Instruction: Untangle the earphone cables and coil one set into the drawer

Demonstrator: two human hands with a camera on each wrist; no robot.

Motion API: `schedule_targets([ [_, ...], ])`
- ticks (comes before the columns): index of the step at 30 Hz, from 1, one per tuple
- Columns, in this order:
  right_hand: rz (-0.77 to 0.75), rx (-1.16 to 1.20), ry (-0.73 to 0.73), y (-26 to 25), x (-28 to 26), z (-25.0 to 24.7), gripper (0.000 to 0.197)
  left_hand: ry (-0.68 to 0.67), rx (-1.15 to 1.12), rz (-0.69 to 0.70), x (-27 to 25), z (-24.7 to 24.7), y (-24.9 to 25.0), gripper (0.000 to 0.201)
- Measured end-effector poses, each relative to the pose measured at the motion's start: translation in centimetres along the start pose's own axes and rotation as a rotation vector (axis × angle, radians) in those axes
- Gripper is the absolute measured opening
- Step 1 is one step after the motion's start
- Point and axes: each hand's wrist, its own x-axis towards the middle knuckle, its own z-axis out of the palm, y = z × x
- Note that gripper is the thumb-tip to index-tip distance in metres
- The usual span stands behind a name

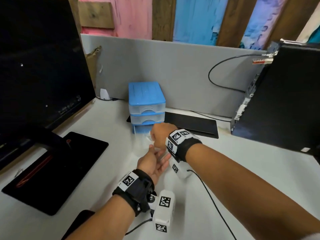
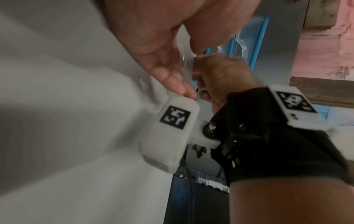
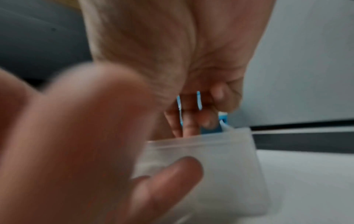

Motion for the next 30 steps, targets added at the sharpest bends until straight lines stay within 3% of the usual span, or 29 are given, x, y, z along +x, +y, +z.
schedule_targets([
  [4, 0.029, 0.167, -0.096, 1.2, 0.8, 0.0, 0.014, 0.001, 0.024, -0.007, -0.2, -0.3, -0.1, 0.032],
  [8, 0.003, 0.329, 0.016, 2.4, 0.5, -1.3, 0.013, -0.001, 0.052, -0.006, -0.5, 0.0, 0.0, 0.023],
  [14, 0.018, 0.505, 0.154, 3.8, -1.0, -2.3, 0.007, 0.042, 0.028, 0.02, -0.3, 0.1, -0.2, 0.032],
  [21, 0.04, 0.476, 0.219, 5.2, -3.1, -2.8, 0.01, 0.098, -0.009, 0.057, 0.5, 1.0, 1.2, 0.013],
  [30, -0.004, 0.447, 0.224, 4.9, -4.8, -3.6, 0.012, 0.154, 0.002, 0.107, 3.2, 1.9, 2.3, 0.017],
])
